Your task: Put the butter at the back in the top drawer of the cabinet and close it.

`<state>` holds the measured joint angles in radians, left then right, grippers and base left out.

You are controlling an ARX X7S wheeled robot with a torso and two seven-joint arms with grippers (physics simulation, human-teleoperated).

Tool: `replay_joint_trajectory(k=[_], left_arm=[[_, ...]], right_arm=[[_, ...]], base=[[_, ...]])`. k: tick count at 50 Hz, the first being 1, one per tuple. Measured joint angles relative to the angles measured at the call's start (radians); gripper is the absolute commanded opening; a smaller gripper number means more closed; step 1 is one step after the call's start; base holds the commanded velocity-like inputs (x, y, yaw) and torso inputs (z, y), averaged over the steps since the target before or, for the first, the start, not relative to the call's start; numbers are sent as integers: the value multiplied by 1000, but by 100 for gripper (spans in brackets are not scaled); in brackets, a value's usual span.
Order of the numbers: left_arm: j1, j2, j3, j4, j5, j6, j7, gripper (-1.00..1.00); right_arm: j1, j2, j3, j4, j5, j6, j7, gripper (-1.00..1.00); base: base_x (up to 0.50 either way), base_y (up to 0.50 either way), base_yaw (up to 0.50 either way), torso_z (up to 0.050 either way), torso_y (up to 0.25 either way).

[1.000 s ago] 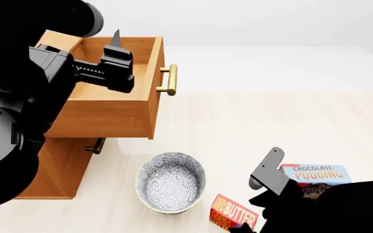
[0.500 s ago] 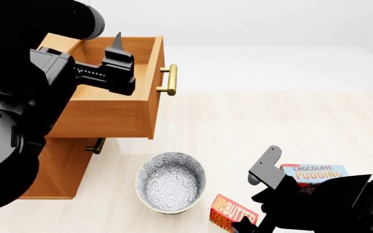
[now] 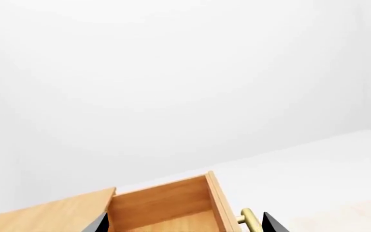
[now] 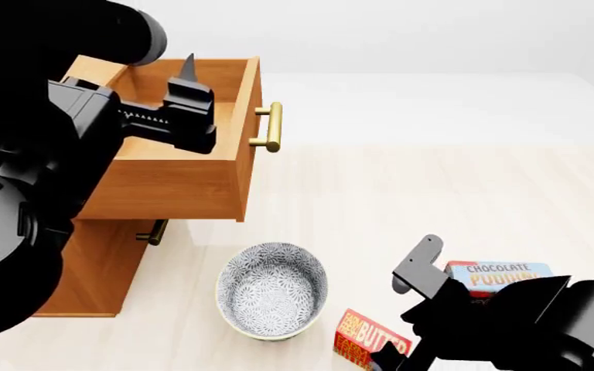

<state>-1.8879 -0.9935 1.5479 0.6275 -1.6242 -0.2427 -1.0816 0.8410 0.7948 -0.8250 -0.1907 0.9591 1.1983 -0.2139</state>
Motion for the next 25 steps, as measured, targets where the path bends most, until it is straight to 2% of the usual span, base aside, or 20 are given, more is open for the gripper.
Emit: replay_joint_trajectory(k=[25], left_arm=[[17, -7, -11, -1, -5, 7, 7, 100]], right_arm=[[-24, -28, -57, 79, -55, -51, -33, 100]], base=[[0, 0, 0, 0, 0]])
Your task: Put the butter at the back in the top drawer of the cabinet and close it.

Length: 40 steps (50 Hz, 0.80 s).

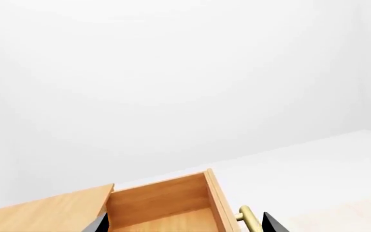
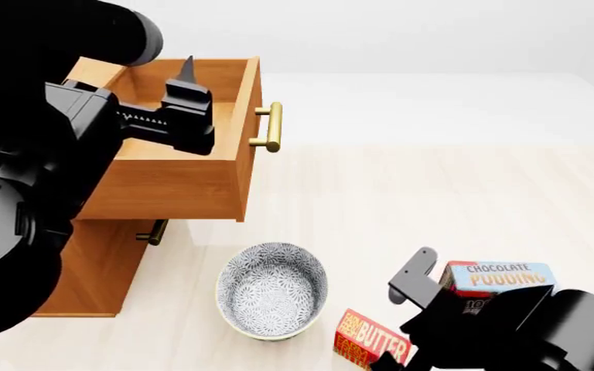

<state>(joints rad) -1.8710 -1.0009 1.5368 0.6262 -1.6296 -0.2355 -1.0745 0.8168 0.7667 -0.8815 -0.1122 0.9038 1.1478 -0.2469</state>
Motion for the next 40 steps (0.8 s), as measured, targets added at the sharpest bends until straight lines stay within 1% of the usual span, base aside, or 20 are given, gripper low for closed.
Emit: replay_joint_trajectory(k=[24, 25, 40], left_arm=[[14, -3, -8, 6, -2, 0, 5, 100], [15, -4, -8, 6, -1, 0, 6, 100], [28, -6, -10, 5, 4, 1, 9, 100]], right_arm=[[-15, -41, -39, 76, -43, -57, -31, 100], [-16, -41, -39, 77, -44, -59, -31, -100], [-25, -31, -43, 67, -64, -86, -18, -100]], base=[[0, 0, 0, 0, 0], [0, 0, 0, 0, 0], [0, 0, 0, 0, 0]])
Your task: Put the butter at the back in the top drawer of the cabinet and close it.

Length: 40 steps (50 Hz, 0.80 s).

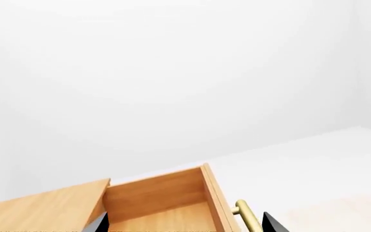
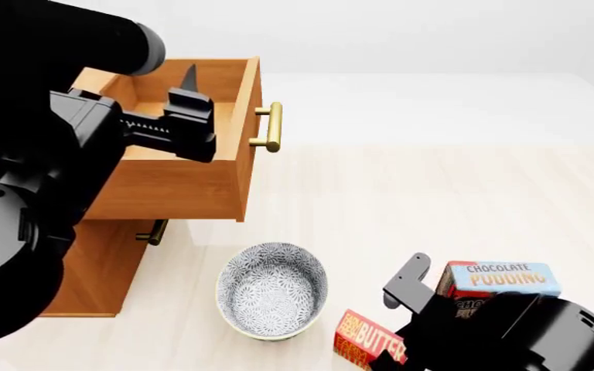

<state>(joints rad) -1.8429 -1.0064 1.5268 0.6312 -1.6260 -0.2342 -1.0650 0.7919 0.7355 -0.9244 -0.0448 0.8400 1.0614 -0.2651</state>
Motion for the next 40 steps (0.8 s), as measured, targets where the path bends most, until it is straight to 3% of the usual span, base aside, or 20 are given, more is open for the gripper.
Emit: replay_joint_trajectory(k=[15, 40], left_arm=[[8, 1, -3, 6, -1, -3, -2, 100], [18, -4, -9, 16, 3, -10, 6, 100]], right_arm=[[-20, 30, 24, -62, 26, -8, 37, -100], [46, 98, 219, -275, 214, 64, 232, -100]], base=[[0, 0, 0, 1, 0], [0, 0, 0, 0, 1]])
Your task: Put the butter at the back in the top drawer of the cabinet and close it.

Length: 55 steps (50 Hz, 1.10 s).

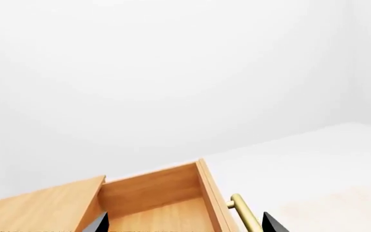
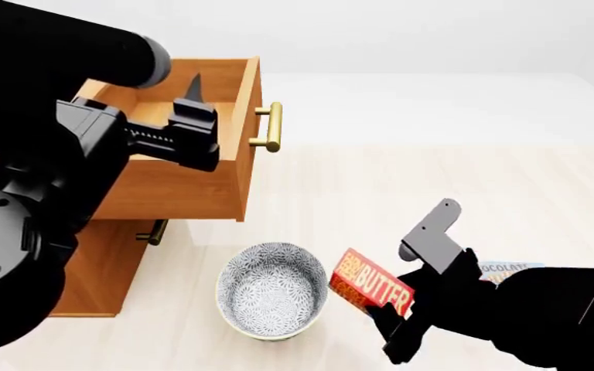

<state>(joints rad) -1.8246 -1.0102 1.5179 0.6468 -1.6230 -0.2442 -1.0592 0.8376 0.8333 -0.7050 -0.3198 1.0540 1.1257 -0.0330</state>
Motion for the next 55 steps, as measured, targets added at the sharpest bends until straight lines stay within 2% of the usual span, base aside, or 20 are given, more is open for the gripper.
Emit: replay_joint_trajectory(k=[20, 32, 55], left_arm=[[45, 11, 10, -1, 37, 14, 4, 100], [71, 27, 20, -2, 75, 16, -11, 100], [105, 127, 65, 8, 271, -45, -142, 100]], right_arm=[[60, -45, 271, -30, 175, -58, 302, -100], [74, -82, 400, -36, 265, -119, 431, -100], [114, -229, 588, -14, 555, -254, 667, -100]], base=[[0, 0, 0, 1, 1], [0, 0, 0, 1, 1], [0, 0, 0, 0, 1]])
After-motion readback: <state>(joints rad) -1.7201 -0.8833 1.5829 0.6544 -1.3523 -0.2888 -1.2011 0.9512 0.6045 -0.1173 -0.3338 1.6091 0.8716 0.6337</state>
